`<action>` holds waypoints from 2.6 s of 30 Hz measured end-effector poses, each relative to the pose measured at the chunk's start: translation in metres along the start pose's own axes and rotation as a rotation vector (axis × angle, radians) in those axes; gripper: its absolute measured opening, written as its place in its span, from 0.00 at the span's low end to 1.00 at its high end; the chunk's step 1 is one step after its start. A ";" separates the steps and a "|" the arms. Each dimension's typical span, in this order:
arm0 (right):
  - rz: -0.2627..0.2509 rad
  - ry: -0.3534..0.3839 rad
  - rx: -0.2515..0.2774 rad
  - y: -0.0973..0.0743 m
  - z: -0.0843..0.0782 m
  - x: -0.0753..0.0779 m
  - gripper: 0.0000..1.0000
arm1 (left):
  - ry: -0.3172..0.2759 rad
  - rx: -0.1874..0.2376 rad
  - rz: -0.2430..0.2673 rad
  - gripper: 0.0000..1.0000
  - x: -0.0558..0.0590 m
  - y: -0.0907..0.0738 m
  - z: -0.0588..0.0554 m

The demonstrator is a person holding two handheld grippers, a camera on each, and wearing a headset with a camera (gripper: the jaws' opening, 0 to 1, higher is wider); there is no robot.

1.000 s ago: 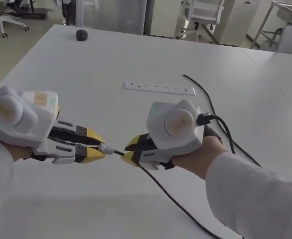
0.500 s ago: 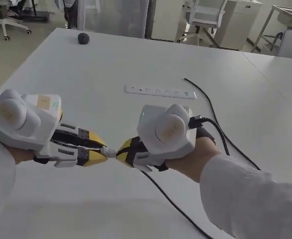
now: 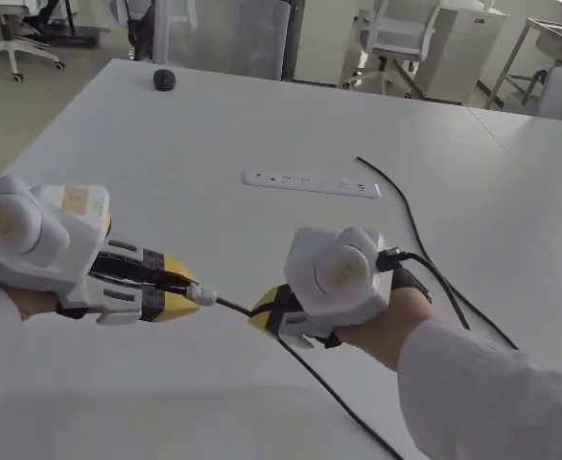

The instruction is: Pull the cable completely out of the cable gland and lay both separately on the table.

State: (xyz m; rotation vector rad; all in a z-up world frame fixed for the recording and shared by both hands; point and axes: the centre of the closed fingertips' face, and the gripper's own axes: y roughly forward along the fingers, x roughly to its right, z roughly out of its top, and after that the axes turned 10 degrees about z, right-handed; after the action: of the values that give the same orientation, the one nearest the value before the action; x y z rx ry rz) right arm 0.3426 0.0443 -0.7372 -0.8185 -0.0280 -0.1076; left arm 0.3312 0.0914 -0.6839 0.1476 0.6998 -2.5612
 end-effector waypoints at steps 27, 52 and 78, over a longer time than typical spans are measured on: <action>0.000 0.078 -0.039 0.005 -0.037 0.001 0.05 | -0.007 0.002 0.022 0.15 -0.007 -0.003 0.000; -0.022 -0.066 0.088 -0.010 0.040 -0.005 0.07 | -0.009 0.007 0.011 0.15 -0.003 -0.002 0.002; -0.023 -0.190 0.062 -0.003 0.057 -0.006 0.00 | -0.009 0.030 0.004 0.15 -0.002 -0.001 0.010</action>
State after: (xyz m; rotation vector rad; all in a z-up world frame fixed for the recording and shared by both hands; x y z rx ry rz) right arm 0.3376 0.0843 -0.6971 -0.7646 -0.2193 -0.0504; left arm 0.3330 0.0881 -0.6737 0.1466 0.6569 -2.5680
